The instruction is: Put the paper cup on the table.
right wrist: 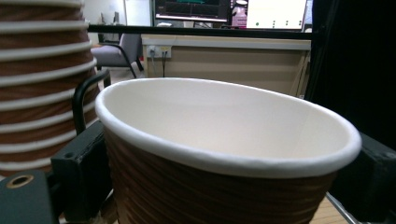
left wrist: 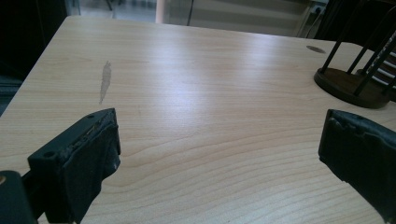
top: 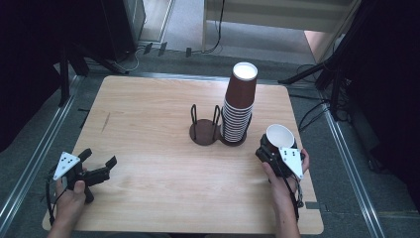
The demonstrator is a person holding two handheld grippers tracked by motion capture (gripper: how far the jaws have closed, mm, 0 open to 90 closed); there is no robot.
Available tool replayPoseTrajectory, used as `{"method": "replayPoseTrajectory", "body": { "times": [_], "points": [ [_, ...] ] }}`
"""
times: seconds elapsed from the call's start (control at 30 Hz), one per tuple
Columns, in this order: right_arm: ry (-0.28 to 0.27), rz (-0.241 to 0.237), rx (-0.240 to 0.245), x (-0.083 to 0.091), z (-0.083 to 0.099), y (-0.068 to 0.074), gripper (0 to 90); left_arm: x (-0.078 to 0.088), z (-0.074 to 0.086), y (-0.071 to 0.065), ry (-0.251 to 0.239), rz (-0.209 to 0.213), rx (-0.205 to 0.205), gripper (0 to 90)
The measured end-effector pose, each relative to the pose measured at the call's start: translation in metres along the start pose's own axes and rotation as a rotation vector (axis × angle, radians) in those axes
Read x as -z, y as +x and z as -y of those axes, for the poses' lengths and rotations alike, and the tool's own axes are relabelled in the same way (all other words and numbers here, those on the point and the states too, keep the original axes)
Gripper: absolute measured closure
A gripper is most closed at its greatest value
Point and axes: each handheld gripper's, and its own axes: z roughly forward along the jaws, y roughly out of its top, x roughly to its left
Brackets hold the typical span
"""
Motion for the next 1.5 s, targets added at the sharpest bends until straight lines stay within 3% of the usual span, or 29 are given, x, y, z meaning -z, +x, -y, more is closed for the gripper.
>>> {"method": "replayPoseTrajectory", "body": {
  "times": [0.13, 0.27, 1.03, 1.27, 1.5],
  "points": [
    [0.009, -0.011, 0.055, -0.004, 0.01, 0.004, 8.1, 0.0, 0.0, 0.0, -0.001, 0.001, -0.001, 0.0],
    [0.023, -0.029, 0.073, -0.005, 0.013, 0.005, 8.1, 0.0, 0.0, 0.0, 0.0, 0.002, -0.001, 0.0],
    [0.047, -0.035, 0.067, -0.004, 0.024, 0.003, 7.0, -0.001, 0.0, -0.001, 0.006, 0.004, -0.013, 0.0],
    [0.082, -0.042, 0.057, -0.002, 0.023, 0.0, 2.4, -0.001, 0.0, -0.001, 0.006, 0.006, -0.017, 0.0],
    [0.11, -0.097, 0.019, 0.0, 0.02, -0.001, 0.0, -0.001, 0.0, -0.001, 0.007, 0.008, -0.018, 0.0]
  ]
}}
